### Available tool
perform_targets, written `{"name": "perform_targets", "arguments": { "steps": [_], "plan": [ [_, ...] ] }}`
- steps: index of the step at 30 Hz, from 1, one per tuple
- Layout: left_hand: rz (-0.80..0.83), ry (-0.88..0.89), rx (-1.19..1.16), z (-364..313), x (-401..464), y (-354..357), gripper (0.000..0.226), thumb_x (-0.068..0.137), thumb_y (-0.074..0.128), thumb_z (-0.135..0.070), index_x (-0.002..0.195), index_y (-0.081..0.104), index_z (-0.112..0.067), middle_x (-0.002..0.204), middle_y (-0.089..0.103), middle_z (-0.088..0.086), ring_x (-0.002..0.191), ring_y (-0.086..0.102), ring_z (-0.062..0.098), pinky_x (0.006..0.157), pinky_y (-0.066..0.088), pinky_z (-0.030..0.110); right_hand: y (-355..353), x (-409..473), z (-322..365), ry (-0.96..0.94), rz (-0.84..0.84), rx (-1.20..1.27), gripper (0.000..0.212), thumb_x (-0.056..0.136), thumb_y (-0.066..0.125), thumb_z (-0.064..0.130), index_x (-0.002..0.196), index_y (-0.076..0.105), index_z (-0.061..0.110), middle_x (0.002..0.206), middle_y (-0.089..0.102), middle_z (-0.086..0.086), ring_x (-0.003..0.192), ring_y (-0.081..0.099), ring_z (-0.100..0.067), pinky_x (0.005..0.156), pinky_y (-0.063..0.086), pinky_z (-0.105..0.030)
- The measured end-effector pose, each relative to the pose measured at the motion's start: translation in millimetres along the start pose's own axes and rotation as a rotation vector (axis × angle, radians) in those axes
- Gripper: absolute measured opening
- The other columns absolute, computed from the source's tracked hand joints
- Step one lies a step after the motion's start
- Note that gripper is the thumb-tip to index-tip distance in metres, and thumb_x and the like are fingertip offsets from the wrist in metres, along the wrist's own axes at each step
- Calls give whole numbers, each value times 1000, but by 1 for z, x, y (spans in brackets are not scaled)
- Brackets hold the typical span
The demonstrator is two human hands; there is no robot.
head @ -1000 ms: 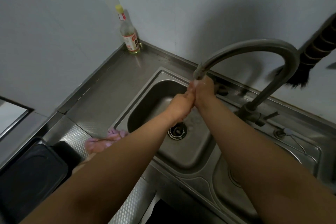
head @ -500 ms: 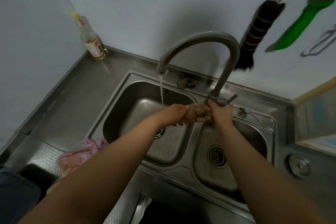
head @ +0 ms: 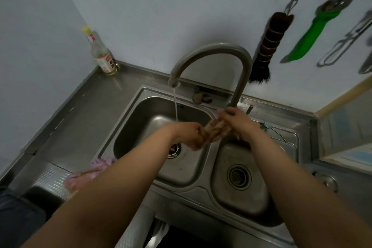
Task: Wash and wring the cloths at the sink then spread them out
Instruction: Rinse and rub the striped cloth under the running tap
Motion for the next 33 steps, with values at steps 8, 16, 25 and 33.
{"name": "perform_targets", "arguments": {
  "steps": [8,16,25,33],
  "plan": [
    [-73,-141,204,35,-48,-50,31,89,41,4,112,58,-7,88,53,10,73,49,20,55,42,24,45,-31,30,6,621,-320,29,83,71,19,108,62,8,92,64,-18,75,55,-25,69,46,-37],
    [9,98,-1116,67,-76,-22,35,83,63,-46,101,69,-16,73,60,1,58,56,10,55,48,20,86,-32,78,-182,179,-254,17,83,71,16,90,59,6,74,60,-7,65,55,-18,56,44,-25],
    [-214,299,-1532,59,-94,-30,37,85,58,-41,90,77,-10,92,74,10,77,72,17,68,60,30,139,-98,97,-655,447,-701,53,81,56,34,131,44,23,128,59,1,119,54,-18,107,36,-46],
    [170,151,-893,38,-131,-41,10,87,65,-12,94,57,-12,76,57,-1,53,52,2,40,40,10,112,-89,106,-1558,74,-1183,79,84,59,24,150,16,26,157,12,-6,142,19,-35,113,28,-51]
  ]
}}
Point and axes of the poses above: each hand's wrist, its own x-axis towards the middle knuckle, its own y-axis out of the palm, z = x × y, the point moved 4 cm from there along x, towards the middle knuckle
